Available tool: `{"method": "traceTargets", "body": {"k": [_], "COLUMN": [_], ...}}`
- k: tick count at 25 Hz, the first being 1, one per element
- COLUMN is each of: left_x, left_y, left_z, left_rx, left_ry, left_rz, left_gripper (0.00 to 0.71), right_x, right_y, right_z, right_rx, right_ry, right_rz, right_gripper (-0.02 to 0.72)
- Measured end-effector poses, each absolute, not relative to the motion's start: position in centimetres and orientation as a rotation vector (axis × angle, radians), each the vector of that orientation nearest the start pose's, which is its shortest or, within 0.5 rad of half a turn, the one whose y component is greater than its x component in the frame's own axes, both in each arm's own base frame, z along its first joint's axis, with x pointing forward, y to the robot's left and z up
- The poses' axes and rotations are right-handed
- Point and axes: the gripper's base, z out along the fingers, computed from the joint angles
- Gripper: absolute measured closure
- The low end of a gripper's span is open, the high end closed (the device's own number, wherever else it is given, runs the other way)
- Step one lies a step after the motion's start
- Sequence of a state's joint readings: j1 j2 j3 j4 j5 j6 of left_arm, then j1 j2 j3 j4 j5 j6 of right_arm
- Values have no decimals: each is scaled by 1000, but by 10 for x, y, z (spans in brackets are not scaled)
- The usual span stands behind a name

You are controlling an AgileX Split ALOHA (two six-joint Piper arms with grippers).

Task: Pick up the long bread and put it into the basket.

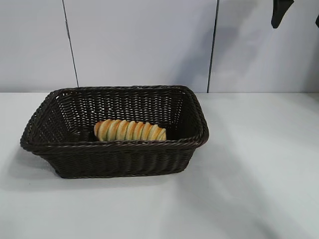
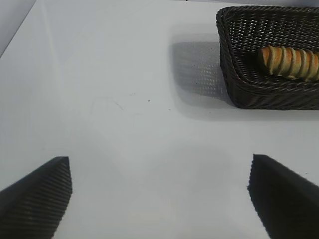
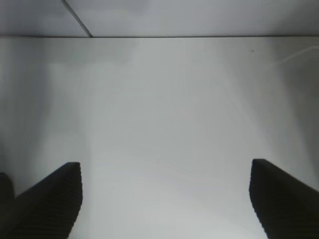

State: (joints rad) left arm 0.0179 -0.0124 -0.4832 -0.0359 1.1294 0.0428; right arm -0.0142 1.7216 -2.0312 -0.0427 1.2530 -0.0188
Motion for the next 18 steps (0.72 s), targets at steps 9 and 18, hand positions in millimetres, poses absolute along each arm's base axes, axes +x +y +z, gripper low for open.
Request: {"method": "traceTargets", "body": {"k": [9,18], "left_x": [-8,-8], "left_y": [-3,-3], "left_z": [267,267], "left_rx": [29,29], "left_ry": [2117,2117], "left_rz": [-7,-7], "left_gripper": [16,16], "right_x": [214,75], "right_y": [-7,-6], "right_z": [528,529], "right_rx": [50,65], "right_ry": [2159,1981], "right_rz": [-51,-59], "right_gripper": [50,50]}}
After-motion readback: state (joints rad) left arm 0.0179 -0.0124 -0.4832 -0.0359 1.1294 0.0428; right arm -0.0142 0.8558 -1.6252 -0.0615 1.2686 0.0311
